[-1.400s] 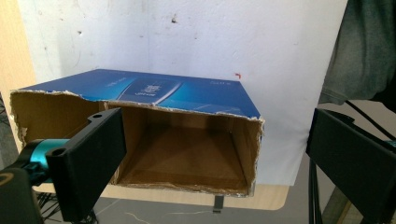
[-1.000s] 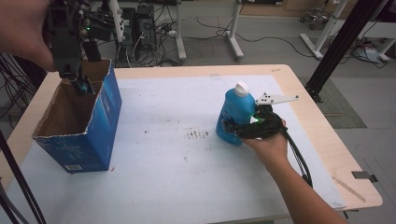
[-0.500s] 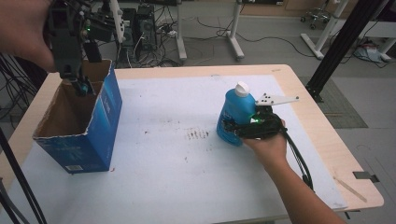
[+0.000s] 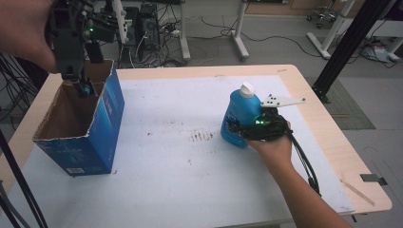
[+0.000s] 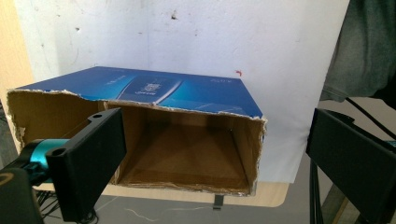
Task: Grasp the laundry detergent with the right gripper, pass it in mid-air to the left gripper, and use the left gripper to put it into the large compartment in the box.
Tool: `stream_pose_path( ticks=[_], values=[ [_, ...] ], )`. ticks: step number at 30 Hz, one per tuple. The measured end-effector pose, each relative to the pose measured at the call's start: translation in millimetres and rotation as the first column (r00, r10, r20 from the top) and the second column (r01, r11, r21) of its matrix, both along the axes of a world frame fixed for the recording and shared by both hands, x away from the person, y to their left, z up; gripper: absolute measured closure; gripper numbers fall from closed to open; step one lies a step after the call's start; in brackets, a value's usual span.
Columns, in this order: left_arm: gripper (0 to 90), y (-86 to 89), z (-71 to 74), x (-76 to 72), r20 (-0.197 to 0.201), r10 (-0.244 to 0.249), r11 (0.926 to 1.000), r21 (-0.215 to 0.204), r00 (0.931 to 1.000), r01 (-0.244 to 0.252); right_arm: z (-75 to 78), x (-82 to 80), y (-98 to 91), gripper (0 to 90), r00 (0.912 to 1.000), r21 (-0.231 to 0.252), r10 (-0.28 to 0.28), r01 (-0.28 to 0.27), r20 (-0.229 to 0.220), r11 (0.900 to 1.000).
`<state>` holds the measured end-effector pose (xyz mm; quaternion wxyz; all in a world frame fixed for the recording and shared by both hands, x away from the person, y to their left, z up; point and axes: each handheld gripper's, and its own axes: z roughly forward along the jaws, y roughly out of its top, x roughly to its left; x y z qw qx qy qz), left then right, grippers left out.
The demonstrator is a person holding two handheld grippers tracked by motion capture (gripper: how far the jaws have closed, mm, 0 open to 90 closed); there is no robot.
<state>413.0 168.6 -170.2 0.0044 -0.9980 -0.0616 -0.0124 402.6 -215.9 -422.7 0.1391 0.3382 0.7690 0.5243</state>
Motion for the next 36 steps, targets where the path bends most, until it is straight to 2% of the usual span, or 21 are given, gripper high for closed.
stream_pose_path(
  ticks=[11,12,16,17,23,27,30,32,36],
  values=[
    [4.8,1.8,-1.1,1.6,0.002,0.005,1.0000,0.001,1.0000,-0.005,-0.7,-2.2,2.0,41.6,0.9990,-0.014,0.010,-0.009,0.044,0.9999],
    [4.8,1.8,-1.1,2.0,0.002,0.005,1.0000,0.000,1.0000,-0.005,-0.5,-3.3,2.6,42.9,0.9981,-0.026,0.006,-0.005,0.060,0.9996],
    [4.8,1.4,-1.5,1.9,0.003,0.005,1.0000,-0.005,1.0000,-0.005,-0.4,-4.0,3.3,44.4,0.9968,-0.031,-0.002,0.004,0.079,0.9995],
    [4.8,-0.3,-1.4,2.2,0.001,0.005,1.0000,-0.002,1.0000,-0.005,-0.6,-4.7,2.4,45.4,0.9956,-0.039,0.011,-0.007,0.093,0.9992],
    [4.8,-6.1,-1.4,0.9,0.000,-0.009,1.0000,0.001,1.0000,0.009,2.5,-4.7,-0.4,45.9,0.9964,-0.035,0.022,-0.019,0.082,0.9992],
    [4.8,-11.3,-1.4,-0.2,0.007,-0.020,0.9998,-0.003,0.9998,0.020,12.1,-8.0,-1.3,46.0,0.9951,-0.049,0.055,-0.051,0.082,0.9975],
    [4.8,-18.4,-2.0,-2.2,0.007,-0.036,0.9993,-0.004,0.9993,0.036,24.0,-12.4,1.9,46.1,0.9908,-0.063,0.097,-0.092,0.094,0.9938],
    [4.8,-24.4,-1.7,-4.5,0.008,-0.047,0.9989,-0.006,0.9989,0.047,32.5,-14.9,6.2,46.2,0.9860,-0.082,0.132,-0.124,0.102,0.9889],
    [4.8,-36.4,-0.8,-9.8,0.008,-0.081,0.9965,-0.020,0.9967,0.081,48.2,-19.8,15.7,46.2,0.9728,-0.083,0.204,-0.196,0.109,0.9771]
  ],
)
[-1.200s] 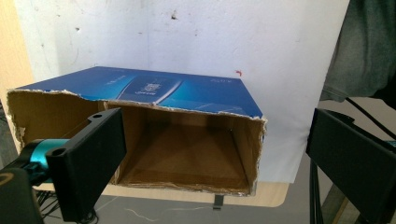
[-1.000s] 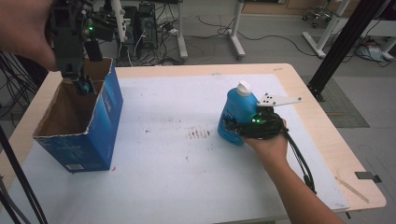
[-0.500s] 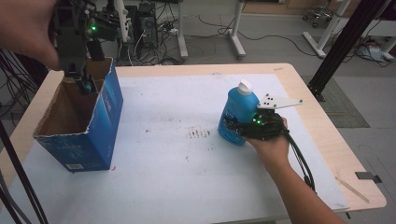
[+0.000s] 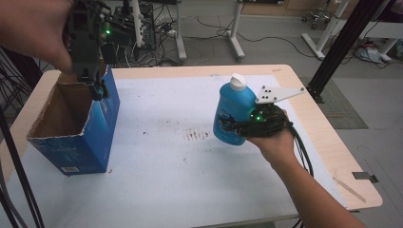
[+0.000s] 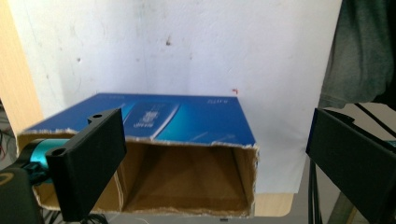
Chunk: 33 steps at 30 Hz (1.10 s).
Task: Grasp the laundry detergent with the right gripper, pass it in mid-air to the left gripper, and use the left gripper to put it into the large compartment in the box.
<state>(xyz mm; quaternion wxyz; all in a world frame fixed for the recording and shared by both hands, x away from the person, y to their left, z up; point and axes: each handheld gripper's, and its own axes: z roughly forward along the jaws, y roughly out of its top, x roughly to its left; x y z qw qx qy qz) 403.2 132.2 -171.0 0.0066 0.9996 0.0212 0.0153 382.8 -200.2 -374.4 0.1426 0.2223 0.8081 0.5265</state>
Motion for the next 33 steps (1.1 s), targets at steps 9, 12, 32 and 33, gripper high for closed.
stream_pose_path(
  ticks=[9,12,32,33],
  values=[
    [4.8,-22.2,-2.4,-12.0,-0.020,-0.029,0.9994,-0.021,0.9994,0.029,24.1,-13.6,26.0,46.2,0.9861,-0.006,0.166,-0.166,-0.003,0.9861],
    [4.8,-29.6,-6.3,-18.6,-0.031,-0.038,0.9991,-0.021,0.9988,0.037,27.5,-18.7,34.2,46.2,0.9762,-0.002,0.217,-0.217,-0.007,0.9762],
    [4.8,-63.9,-23.7,-51.1,-0.054,-0.069,0.9958,-0.064,0.9961,0.066,25.8,-46.1,85.1,46.1,0.8865,0.006,0.461,-0.461,-0.044,0.8875],
    [4.8,-64.1,-23.7,-52.0,-0.057,-0.063,0.9960,-0.068,0.9964,0.059,25.4,-46.5,87.3,46.1,0.8837,0.007,0.466,-0.466,-0.042,0.8846]
  ],
)
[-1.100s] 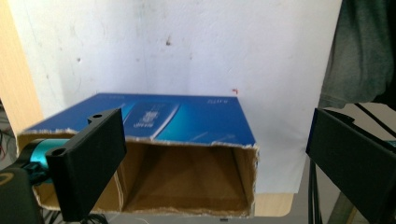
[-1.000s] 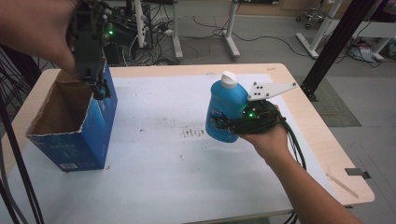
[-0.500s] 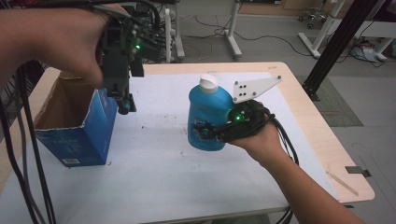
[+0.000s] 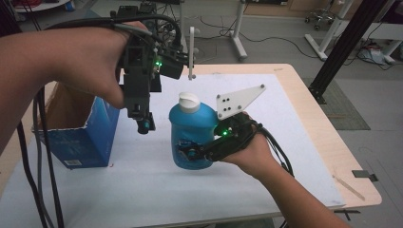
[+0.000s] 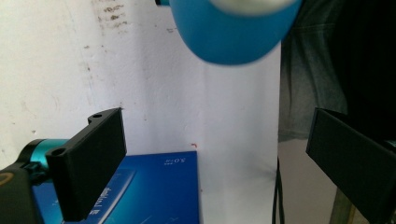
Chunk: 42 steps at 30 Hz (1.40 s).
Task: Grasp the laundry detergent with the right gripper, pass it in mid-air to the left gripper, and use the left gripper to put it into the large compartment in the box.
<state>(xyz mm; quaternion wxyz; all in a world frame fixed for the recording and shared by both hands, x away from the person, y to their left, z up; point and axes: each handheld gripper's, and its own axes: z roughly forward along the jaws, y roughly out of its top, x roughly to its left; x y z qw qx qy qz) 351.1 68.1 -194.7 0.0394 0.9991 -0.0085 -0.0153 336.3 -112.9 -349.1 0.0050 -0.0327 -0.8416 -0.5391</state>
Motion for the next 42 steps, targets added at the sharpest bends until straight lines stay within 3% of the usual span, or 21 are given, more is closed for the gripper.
stream_pose_path(
  ticks=[9,18,40,42],
  values=[
    [4.8,-5.3,-13.3,-3.4,-0.039,0.002,1.0000,-0.003,0.9992,-0.002,-5.0,-1.4,27.6,46.1,0.9991,-0.018,0.042,-0.042,-0.006,0.9990],
    [4.8,-8.2,-18.3,-6.7,-0.030,0.009,0.9998,0.018,0.9995,-0.009,-1.2,1.3,47.7,46.1,0.9971,0.003,0.074,-0.074,-0.017,0.9973],
    [4.9,-14.0,-23.0,-9.4,0.037,0.023,0.9990,0.036,0.9991,-0.025,3.6,5.8,50.8,46.1,0.9967,0.024,0.076,-0.075,-0.030,0.9969],
    [10.3,-13.7,-22.5,-9.7,0.035,0.024,0.9990,0.038,0.9991,-0.025,3.3,6.4,51.0,46.1,0.9967,0.025,0.075,-0.075,-0.031,0.9969]
  ],
)
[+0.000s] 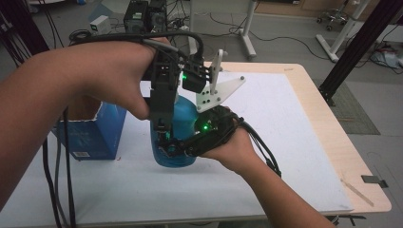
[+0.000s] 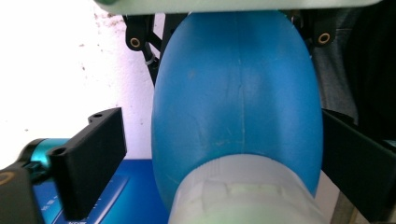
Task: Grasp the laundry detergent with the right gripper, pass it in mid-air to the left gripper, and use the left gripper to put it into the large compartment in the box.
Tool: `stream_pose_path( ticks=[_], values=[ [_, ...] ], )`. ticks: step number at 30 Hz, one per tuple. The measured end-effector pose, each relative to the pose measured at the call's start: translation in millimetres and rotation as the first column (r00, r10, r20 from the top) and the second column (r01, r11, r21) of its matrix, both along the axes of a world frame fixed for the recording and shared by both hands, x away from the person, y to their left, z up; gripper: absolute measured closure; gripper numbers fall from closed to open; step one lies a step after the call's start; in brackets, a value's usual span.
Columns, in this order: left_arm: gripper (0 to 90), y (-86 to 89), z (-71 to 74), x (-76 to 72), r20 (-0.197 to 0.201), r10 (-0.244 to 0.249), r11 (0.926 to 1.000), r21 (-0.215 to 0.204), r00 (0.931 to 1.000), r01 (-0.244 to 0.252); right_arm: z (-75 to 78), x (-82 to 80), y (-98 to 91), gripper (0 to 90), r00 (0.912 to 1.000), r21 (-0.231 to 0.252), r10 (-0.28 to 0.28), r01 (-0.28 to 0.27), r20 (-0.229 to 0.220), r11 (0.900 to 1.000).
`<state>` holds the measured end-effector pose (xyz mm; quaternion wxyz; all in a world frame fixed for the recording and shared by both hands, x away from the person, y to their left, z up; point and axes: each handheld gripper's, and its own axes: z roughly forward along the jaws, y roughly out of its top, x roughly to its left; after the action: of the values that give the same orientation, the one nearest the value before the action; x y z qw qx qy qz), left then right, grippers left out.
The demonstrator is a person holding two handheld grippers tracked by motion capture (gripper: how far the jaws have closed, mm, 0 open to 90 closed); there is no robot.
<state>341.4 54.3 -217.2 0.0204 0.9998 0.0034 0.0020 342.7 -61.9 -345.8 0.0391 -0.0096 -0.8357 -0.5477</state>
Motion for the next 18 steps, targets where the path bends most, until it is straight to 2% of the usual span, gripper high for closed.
stream_pose_path(
  ticks=[9,18],
  values=[
    [10.7,-2.2,-0.8,-1.7,0.005,0.000,1.0000,-0.004,1.0000,0.000,-0.2,0.0,0.5,46.1,1.0000,-0.001,-0.004,0.004,0.000,1.0000],
    [16.1,-4.2,-1.4,-0.9,0.016,-0.002,1.0000,0.002,0.9999,0.002,-0.2,0.7,-0.5,46.2,1.0000,-0.011,-0.008,0.008,0.003,0.9999]
  ],
)
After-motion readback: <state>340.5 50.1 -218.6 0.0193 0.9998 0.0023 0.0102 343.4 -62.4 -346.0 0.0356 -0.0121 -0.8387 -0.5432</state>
